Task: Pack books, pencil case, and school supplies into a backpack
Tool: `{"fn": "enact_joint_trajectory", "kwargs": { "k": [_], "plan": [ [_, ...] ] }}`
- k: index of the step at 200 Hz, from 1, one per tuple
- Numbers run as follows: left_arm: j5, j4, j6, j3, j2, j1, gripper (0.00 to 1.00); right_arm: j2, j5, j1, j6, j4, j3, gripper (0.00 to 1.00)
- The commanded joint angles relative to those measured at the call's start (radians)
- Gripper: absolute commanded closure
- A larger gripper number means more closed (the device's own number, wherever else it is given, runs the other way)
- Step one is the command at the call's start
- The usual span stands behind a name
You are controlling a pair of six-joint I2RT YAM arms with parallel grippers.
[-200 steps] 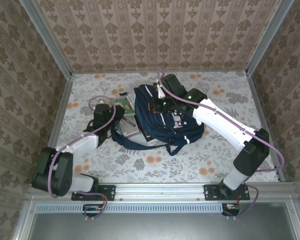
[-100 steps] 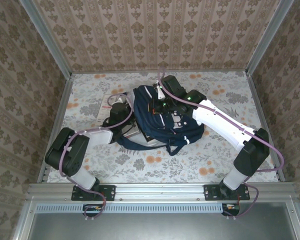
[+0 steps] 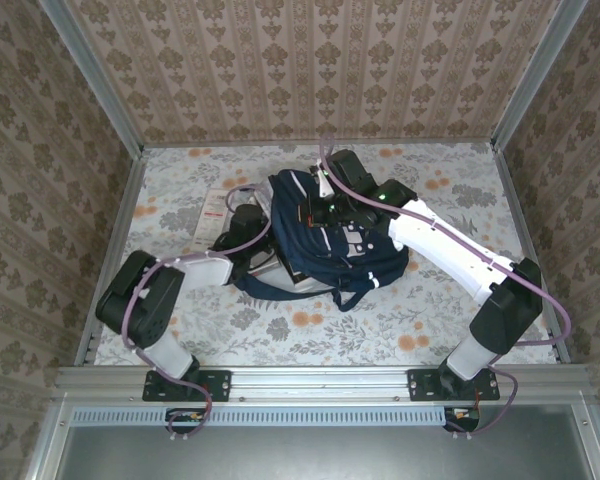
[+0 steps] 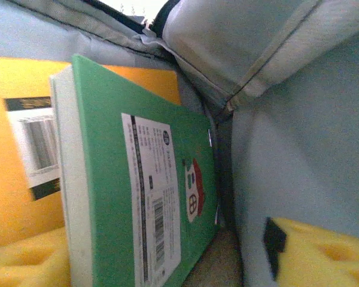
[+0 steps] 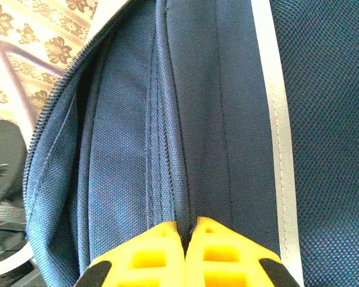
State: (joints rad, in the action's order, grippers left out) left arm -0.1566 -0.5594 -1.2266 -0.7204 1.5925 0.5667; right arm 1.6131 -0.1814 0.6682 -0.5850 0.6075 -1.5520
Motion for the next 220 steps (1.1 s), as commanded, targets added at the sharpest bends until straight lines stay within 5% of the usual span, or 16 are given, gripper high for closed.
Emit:
{"fn": "enact_joint_trajectory", "kwargs": {
  "k": [1, 29, 73, 106, 126, 155, 209, 220],
  "plan": [
    [0.031, 0.219, 0.088, -0.022, -0.138, -0.031, 0.17, -0.076, -0.022, -0.022, -0.031, -0.064, 0.012, 1.00],
    [0.072, 0.510, 0.203, -0.060, -0.285, -0.077, 0.01, -0.078, -0.030, -0.027, -0.032, -0.065, 0.022, 1.00],
    [0.019, 0.753, 0.364, -0.092, -0.390, -0.265, 0.00, -0.069, -0.042, -0.026, -0.038, -0.109, 0.026, 1.00],
    [-0.062, 0.825, 0.517, -0.132, -0.330, -0.417, 0.00, -0.072, -0.046, -0.025, -0.033, -0.105, 0.026, 1.00],
    [-0.020, 0.877, 0.631, -0.181, -0.268, -0.455, 0.02, -0.075, -0.049, -0.025, -0.026, -0.097, 0.028, 1.00],
    [0.026, 0.927, 0.756, -0.249, -0.143, -0.496, 0.09, -0.080, -0.048, -0.025, -0.016, -0.091, 0.045, 1.00],
    [-0.061, 0.888, 0.829, -0.392, 0.097, -0.538, 0.26, -0.086, -0.070, -0.025, -0.034, -0.116, 0.088, 1.00],
    [-0.099, 0.877, 0.841, -0.428, 0.144, -0.539, 0.39, -0.088, -0.073, -0.025, -0.035, -0.119, 0.094, 1.00]
  ]
}}
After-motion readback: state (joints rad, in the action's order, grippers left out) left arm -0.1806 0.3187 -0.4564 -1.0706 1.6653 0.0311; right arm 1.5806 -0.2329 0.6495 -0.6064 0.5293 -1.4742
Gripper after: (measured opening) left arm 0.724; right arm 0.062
